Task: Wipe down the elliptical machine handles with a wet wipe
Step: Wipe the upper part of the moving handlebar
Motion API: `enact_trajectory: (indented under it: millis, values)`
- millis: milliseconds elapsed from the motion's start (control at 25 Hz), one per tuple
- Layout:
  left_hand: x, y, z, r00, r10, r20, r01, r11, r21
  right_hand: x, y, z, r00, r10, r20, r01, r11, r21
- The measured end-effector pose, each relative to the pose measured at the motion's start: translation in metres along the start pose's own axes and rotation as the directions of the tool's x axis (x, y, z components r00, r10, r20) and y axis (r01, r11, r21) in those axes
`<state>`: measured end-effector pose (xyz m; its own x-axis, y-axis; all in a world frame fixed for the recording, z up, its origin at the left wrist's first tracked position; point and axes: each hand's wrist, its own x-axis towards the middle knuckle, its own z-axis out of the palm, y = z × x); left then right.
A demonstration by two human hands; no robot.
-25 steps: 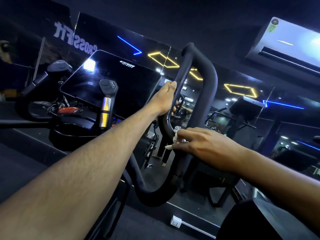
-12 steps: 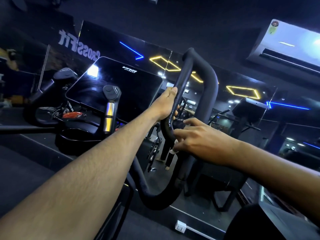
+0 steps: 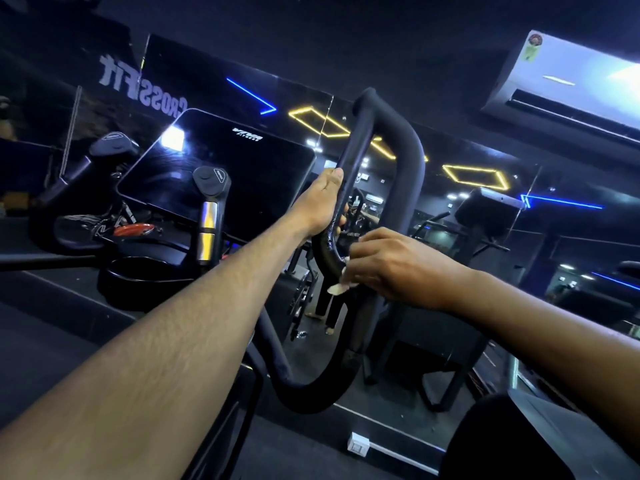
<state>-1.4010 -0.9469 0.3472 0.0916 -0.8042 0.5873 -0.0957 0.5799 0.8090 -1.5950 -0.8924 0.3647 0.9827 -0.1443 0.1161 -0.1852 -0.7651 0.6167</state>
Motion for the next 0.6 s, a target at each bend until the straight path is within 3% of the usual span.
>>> enact_trajectory:
  millis: [160,240,360,600]
  values:
    - [0.002,-0.001,0.0,1.0,0.022,-0.018,-0.022,0.999,0.024,0.023,0.005,0.006,0.973,0.197,-0.117,-0.167,0.959,0.231]
    - [0.003,-0.003,-0.001,1.0,0.017,0.0,-0.017,1.0,0.026,0.01,0.006,0.007,0.978,0.182,-0.105,-0.153,0.959,0.238]
    - [0.002,-0.006,0.0,1.0,0.018,0.009,-0.018,1.0,0.014,-0.002,0.004,0.0,0.994,0.109,0.021,-0.111,0.974,0.196]
    - [0.001,-0.005,0.0,0.999,0.042,-0.004,-0.042,0.999,0.021,0.021,0.014,0.007,0.972,0.214,-0.094,-0.185,0.95,0.25]
